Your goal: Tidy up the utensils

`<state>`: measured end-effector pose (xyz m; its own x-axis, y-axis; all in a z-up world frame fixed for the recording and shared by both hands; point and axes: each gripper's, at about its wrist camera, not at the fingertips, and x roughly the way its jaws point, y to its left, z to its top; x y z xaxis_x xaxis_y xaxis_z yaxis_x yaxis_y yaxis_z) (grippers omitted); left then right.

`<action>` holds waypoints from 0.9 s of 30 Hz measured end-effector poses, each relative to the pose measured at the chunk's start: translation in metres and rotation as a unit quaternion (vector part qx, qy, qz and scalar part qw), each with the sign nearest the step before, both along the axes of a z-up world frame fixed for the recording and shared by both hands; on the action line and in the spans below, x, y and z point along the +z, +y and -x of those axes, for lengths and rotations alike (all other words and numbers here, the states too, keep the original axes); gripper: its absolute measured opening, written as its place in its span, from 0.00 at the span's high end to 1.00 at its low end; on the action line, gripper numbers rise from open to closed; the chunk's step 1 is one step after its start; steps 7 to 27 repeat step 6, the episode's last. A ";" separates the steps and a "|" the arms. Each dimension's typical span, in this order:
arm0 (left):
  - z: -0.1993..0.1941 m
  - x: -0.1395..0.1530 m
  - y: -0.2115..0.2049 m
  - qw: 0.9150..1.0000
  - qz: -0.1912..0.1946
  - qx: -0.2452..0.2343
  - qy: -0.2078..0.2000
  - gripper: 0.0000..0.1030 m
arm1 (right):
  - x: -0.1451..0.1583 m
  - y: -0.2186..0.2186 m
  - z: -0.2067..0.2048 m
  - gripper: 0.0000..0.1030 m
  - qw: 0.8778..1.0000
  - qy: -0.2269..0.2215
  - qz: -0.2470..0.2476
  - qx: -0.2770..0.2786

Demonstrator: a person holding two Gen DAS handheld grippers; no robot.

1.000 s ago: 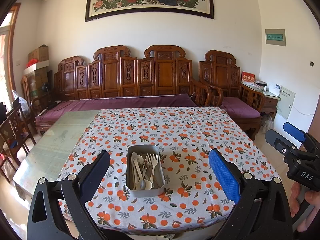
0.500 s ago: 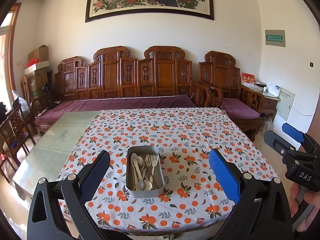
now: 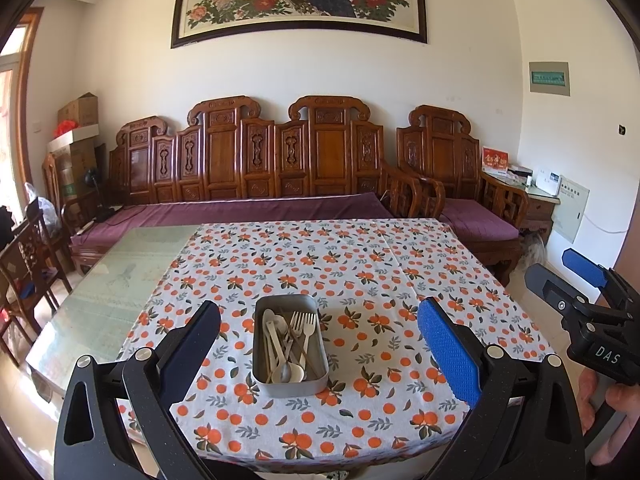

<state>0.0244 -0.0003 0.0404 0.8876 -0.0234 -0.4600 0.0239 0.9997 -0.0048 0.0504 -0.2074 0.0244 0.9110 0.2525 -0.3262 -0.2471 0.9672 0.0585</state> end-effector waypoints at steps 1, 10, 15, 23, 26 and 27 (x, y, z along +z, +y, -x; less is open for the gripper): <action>0.000 0.000 0.000 1.000 0.000 0.000 0.000 0.08 | 0.000 0.000 0.000 0.02 1.000 0.000 0.000 0.000; 0.000 0.001 0.000 1.000 0.001 -0.001 0.000 0.08 | 0.000 0.000 0.000 0.02 1.000 0.000 0.000 0.000; 0.000 0.001 0.000 1.000 0.001 -0.001 0.000 0.08 | 0.000 0.000 0.000 0.02 1.000 0.000 0.000 0.000; 0.000 0.001 0.000 1.000 0.001 -0.001 0.000 0.08 | 0.000 0.000 0.000 0.02 1.000 0.000 0.000 0.000; 0.000 0.001 0.000 1.000 0.001 -0.001 0.000 0.08 | 0.000 0.000 0.000 0.02 1.000 0.000 0.000 0.000; 0.000 0.001 0.000 1.000 0.001 -0.001 0.000 0.08 | 0.000 0.000 0.000 0.02 1.000 0.000 0.000 0.000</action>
